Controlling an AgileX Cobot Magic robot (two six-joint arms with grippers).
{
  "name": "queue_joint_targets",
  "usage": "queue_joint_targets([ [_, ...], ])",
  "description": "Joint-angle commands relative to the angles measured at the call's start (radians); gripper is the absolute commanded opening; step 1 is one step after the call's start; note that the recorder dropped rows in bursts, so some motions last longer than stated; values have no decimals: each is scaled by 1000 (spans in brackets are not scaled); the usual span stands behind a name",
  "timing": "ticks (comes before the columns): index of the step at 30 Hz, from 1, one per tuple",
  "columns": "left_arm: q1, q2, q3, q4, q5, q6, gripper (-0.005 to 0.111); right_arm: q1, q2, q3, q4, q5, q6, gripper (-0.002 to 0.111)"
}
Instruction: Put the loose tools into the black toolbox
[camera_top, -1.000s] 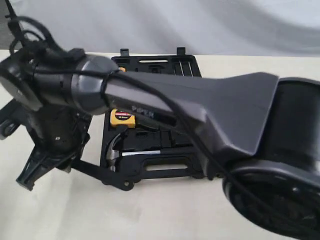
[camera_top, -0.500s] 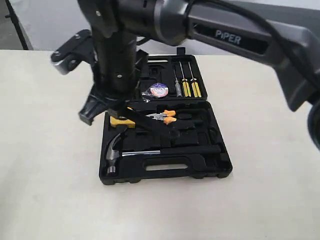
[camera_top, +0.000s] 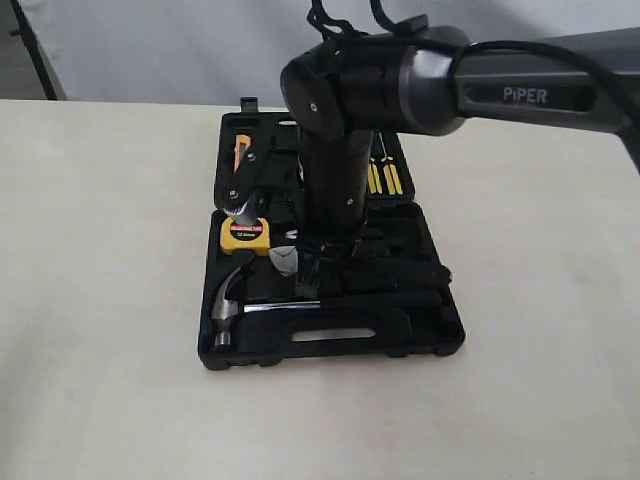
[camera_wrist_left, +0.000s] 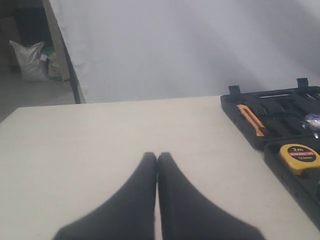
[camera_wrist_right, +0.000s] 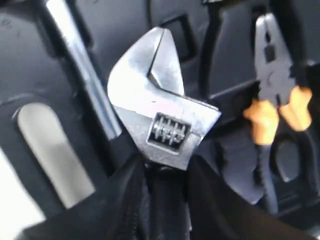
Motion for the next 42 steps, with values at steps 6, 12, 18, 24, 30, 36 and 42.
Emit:
queue_joint_targets([
  [6,3,-8,9,-14,-17,-10,1,-2,50,6,-83,-154,-71,0],
  [12,3,-8,9,-14,-17,-10,1,-2,83,6,-152,-125,-79,0],
  [18,3,-8,9,-14,-17,-10,1,21,85,6,-144,-127,-132,0],
  [24,3,-8,9,-14,-17,-10,1,48,85,6,-166,-133,-135,0],
  [30,3,-8,9,-14,-17,-10,1,70,85,6,-172,-133,-135,0],
  [36,3,-8,9,-14,-17,-10,1,73,91,6,-173,-103,-125,0],
  [42,3,-8,9,-14,-17,-10,1,123,91,6,-205,-118,-109,0],
])
